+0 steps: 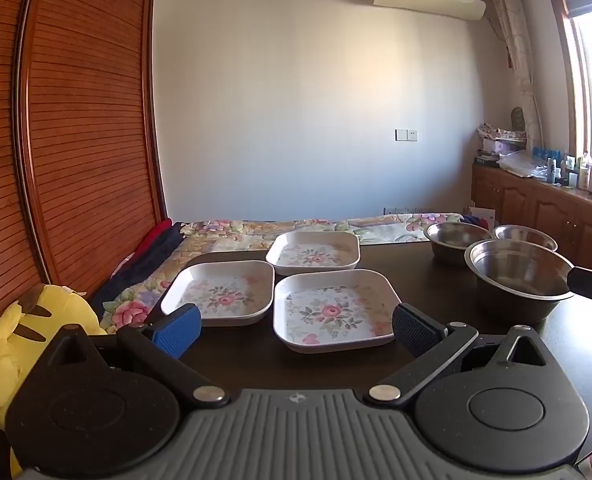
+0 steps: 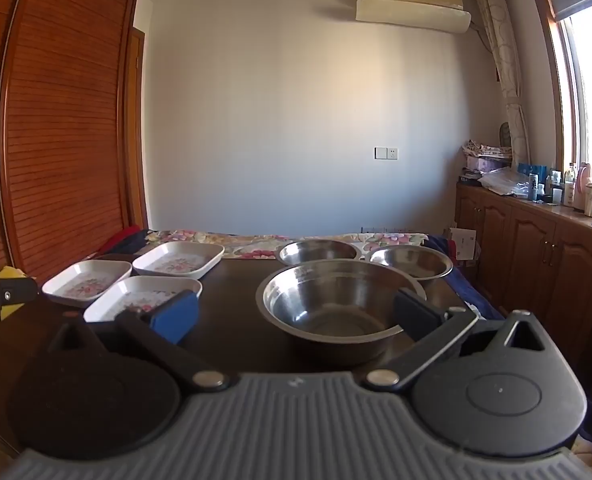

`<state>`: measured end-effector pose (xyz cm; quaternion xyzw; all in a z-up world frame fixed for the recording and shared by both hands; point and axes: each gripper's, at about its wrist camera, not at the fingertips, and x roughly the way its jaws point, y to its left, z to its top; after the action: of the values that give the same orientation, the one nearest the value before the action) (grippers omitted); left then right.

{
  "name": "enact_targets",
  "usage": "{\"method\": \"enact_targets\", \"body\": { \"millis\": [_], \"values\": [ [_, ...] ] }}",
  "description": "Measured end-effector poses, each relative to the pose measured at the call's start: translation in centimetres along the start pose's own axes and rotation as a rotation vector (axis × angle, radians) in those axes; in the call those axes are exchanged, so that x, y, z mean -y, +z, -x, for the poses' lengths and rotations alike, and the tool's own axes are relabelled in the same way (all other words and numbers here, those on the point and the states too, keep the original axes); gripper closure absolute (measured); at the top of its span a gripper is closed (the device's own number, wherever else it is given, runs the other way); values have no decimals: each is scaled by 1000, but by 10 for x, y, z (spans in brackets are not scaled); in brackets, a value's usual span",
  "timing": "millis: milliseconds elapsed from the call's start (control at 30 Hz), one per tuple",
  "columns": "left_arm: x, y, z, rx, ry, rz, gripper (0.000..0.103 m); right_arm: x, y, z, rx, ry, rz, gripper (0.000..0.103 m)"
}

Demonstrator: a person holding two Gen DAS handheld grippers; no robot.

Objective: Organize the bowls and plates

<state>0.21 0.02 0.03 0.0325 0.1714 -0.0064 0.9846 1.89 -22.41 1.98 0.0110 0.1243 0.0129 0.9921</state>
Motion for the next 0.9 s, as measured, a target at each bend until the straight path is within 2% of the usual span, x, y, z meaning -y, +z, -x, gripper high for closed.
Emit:
{"method": "enact_targets", "body": {
  "millis": [900],
  "values": [
    [2,-2,4,9,2,-6,0,9,0,1,2,-1,-16,0]
  ]
}}
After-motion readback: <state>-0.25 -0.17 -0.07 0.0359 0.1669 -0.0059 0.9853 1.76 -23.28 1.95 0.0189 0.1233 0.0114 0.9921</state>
